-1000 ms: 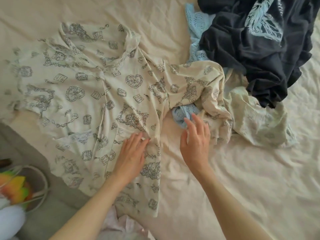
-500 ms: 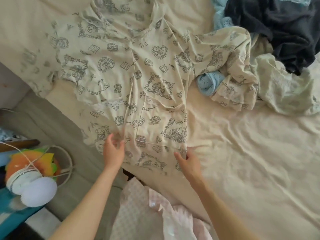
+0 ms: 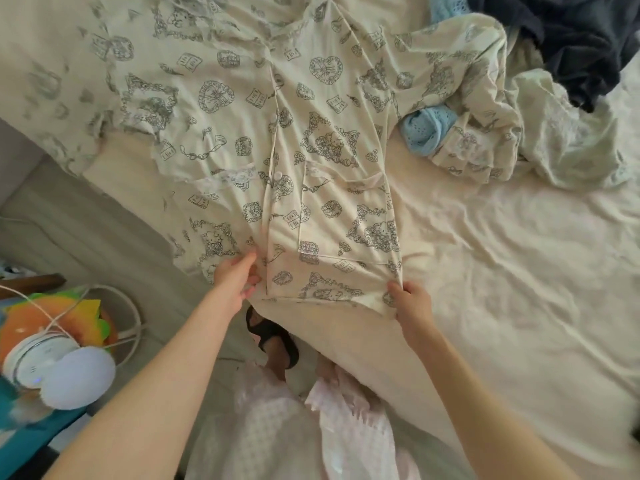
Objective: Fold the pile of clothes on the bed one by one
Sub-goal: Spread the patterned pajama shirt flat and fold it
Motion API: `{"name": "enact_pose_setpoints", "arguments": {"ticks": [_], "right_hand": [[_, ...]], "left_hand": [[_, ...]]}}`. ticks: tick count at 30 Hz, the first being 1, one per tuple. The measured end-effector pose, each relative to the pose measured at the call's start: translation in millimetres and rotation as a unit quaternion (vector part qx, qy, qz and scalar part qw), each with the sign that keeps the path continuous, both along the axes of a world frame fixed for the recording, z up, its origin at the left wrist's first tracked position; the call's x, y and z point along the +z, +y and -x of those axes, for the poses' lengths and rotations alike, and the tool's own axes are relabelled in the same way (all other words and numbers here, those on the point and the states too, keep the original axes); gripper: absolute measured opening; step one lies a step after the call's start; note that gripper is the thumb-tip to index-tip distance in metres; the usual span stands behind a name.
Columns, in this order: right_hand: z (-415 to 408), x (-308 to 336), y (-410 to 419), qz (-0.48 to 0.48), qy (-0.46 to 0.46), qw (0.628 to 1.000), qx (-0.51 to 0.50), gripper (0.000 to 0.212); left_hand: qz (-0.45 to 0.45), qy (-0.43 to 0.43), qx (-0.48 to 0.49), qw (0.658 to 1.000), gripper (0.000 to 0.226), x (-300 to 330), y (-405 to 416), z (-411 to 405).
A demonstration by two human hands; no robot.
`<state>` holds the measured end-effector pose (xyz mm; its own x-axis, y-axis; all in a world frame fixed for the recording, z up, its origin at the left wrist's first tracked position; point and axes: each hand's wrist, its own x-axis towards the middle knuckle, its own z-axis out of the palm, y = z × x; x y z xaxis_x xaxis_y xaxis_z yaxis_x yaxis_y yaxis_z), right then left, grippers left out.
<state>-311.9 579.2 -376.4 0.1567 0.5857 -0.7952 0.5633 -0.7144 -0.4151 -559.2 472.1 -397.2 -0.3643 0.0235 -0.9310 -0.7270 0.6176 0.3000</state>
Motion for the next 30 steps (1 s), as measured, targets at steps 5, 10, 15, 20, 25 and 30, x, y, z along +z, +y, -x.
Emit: {"name": "enact_pose_setpoints", "arguments": {"ticks": [5,10,15,20,25,30], "right_hand": [[-2.0,3.5,-19.8,0.105,0.082,0.989,-0.066,0.007],[-12.8,9.3,-27.8,0.073,0.057,0.990,-0.103,0.007],[-25.6,13.8,-23.8,-0.001,-0.029,0.997,-0.073,0.013],[-30.4,15.3,-23.2,-0.002,-0.061,0.992,-0.107,0.029],[-6.8,12.9,-41.9,-0.004,-0.054,0.971,-0.235,0.015],[34.8,9.9,-70.2,0.097,0.030,0.945,-0.310,0.033]], "left_hand": [[-0.041,-0.028,-0.026,0.998,0.026,2.7,20.9,11.1],[-0.021,0.091,-0.083,0.992,0.011,-1.8,12.4,7.3],[-0.029,0.142,-0.145,0.979,0.009,7.6,-26.8,17.4],[-0.037,0.158,-0.166,0.973,0.008,13.9,-61.9,33.6],[-0.027,0.075,-0.092,0.993,0.019,-5.6,-87.2,44.2],[0.008,0.045,0.007,0.999,0.031,-37.5,-99.8,56.4]]}}
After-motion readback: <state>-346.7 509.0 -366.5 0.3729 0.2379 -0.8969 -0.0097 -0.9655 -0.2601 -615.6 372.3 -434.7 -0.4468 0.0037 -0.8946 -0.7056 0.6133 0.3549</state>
